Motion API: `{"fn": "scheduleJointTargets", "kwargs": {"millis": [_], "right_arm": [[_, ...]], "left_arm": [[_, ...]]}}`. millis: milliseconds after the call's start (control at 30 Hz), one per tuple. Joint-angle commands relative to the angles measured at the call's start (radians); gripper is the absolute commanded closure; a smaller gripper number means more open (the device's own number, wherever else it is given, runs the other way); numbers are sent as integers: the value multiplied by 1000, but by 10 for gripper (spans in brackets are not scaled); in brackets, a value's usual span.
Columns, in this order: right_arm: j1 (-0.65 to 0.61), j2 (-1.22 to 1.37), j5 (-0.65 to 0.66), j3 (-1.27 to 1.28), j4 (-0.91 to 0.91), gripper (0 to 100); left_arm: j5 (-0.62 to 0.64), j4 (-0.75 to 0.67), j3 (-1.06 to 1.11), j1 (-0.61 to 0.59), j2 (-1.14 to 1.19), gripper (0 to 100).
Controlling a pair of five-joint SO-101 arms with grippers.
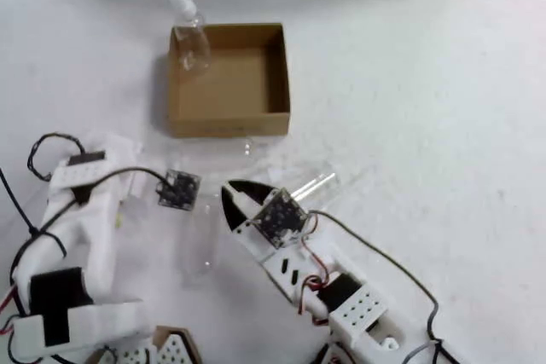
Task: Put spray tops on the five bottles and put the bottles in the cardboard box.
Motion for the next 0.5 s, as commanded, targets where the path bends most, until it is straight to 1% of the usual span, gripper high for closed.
{"fn": "scheduleJointTargets", "kwargs": {"millis": [0, 67, 200, 233, 400, 467], "right_arm": [[2, -16, 12, 6, 4, 984], [2, -16, 12, 6, 4, 984], [2, -16, 12, 6, 4, 984], [2, -16, 12, 6, 4, 984], [1, -16, 12, 6, 4, 984], [1, -16, 12, 6, 4, 984]], "left_arm": [[9, -29, -77, -42, 70, 578], [17, -31, -84, -44, 104, 594], [28, -21, -80, -44, 127, 688], [54, -18, -74, -44, 127, 710], [264, -12, -68, -44, 125, 800], [334, 14, -69, -44, 125, 833]]}}
